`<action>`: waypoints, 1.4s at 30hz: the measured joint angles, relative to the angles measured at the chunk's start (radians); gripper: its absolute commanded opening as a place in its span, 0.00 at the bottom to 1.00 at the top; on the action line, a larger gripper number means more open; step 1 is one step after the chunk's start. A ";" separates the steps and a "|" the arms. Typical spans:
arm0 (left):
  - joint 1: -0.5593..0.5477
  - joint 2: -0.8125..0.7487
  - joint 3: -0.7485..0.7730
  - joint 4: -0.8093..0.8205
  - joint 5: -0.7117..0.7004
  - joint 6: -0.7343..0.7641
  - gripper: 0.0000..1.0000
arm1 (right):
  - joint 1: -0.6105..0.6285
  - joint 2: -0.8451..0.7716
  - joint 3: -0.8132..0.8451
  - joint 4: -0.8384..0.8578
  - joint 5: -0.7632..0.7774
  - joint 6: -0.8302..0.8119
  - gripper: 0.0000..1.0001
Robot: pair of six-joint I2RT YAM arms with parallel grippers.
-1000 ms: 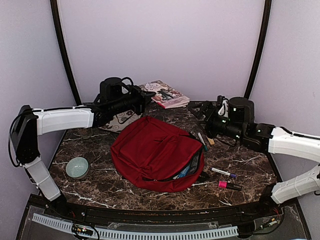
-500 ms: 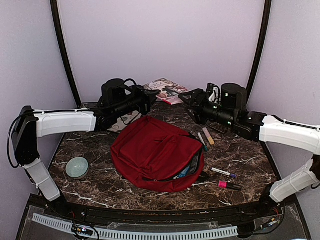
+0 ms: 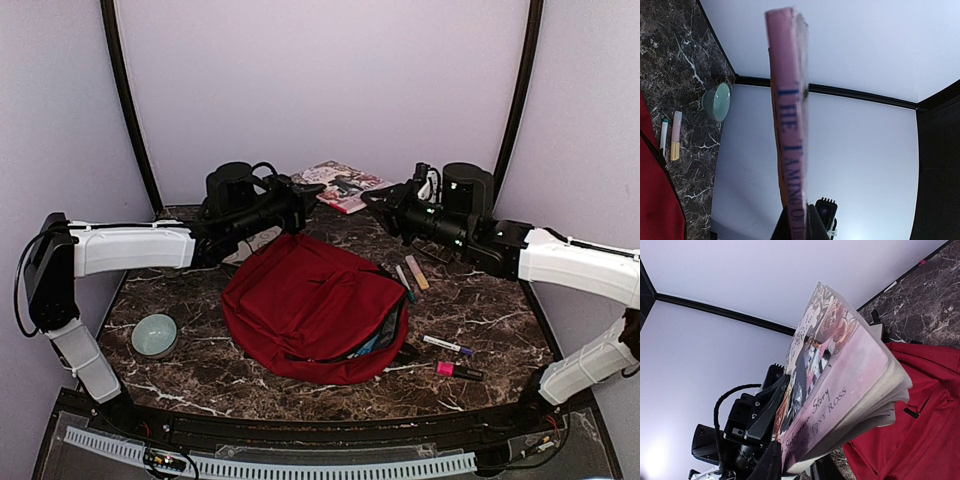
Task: Pack the student bag
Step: Pass from the left arm to the right
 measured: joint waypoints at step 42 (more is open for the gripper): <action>-0.081 -0.087 0.098 -0.394 -0.042 0.381 0.08 | -0.053 -0.113 -0.158 0.045 -0.097 0.119 0.00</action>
